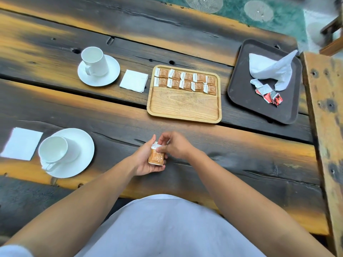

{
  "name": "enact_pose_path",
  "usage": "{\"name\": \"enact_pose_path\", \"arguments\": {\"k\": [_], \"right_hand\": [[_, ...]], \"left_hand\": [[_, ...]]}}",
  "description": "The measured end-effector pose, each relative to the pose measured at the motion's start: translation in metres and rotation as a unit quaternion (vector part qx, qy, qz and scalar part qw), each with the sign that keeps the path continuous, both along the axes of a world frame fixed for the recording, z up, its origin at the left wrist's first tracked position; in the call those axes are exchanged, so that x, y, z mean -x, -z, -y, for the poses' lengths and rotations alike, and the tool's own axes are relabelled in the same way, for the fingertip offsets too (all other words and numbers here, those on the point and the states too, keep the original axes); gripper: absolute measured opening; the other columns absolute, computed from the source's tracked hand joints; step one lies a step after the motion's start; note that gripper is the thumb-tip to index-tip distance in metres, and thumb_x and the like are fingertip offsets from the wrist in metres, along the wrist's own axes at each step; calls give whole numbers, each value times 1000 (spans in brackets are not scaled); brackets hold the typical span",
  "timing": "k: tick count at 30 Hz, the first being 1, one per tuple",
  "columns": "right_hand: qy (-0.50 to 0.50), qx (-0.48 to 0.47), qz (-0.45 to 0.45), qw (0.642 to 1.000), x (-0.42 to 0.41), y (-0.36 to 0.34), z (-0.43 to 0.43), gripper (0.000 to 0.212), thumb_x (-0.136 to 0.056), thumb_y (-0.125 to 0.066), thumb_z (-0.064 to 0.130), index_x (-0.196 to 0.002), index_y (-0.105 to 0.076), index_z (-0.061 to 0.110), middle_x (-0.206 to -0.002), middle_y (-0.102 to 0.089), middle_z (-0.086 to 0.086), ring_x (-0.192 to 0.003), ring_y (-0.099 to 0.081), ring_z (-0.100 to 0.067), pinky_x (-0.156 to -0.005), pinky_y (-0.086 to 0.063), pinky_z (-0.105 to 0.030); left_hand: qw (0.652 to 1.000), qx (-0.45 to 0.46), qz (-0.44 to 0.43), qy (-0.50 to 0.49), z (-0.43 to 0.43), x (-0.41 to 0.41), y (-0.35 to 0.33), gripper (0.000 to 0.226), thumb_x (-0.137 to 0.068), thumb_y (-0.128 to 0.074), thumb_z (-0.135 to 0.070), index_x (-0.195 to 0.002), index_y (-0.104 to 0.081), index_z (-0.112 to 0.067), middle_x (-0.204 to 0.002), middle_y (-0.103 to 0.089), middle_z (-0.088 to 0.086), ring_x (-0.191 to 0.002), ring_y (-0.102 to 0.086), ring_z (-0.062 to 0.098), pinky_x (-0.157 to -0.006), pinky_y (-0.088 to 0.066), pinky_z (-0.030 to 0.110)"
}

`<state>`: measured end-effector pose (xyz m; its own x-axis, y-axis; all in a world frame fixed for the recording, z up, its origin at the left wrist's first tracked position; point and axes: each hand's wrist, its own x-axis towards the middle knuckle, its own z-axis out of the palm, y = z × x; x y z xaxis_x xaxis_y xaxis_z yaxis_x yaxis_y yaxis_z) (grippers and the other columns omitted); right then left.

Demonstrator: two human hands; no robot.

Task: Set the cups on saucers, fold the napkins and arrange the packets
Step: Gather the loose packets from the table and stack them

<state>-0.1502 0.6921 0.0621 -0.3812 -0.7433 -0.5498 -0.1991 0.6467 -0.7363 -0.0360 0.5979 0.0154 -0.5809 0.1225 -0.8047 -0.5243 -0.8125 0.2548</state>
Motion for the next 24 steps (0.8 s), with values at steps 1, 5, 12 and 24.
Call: {"name": "enact_pose_path", "arguments": {"k": [1,5,12,24], "right_hand": [[7,3,-6,1000,-2,0,-2,15,-83,-76,8,-87,-63,14,-79,-66,-3,-50,-61,-14,-52,-49,-25],[26,4,-70,997,-8,2,-8,25,-79,-81,21,-95,-63,17,-91,-63,-1,-57,-62,-11,-55,-43,-22],[161,7,-7,987,-23,5,-22,40,-82,-78,27,-118,-63,21,-104,-57,-1,-69,-60,-8,-50,-44,-14],[282,-3,357,891,-49,7,-43,33,-87,-70,45,-108,-66,21,-88,-71,-7,-73,-63,-24,-73,-58,-37]], "left_hand": [[1000,-1,2,1,-1,-1,-1,71,-88,-38,-73,-85,-73,-11,-76,-63,13,-64,-60,23,-65,-52,35],[1000,-2,1,8,-3,-7,-6,75,-82,-42,-77,-92,-68,-7,-77,-62,14,-68,-60,22,-67,-53,36],[998,-1,-66,5,-10,-27,-21,31,-82,-70,-22,-108,-64,-7,-93,-69,16,-80,-65,25,-79,-57,39],[987,17,-61,-144,-40,-22,-39,34,-89,-39,2,-107,-64,-12,-98,-66,15,-89,-62,26,-84,-48,39]]}}
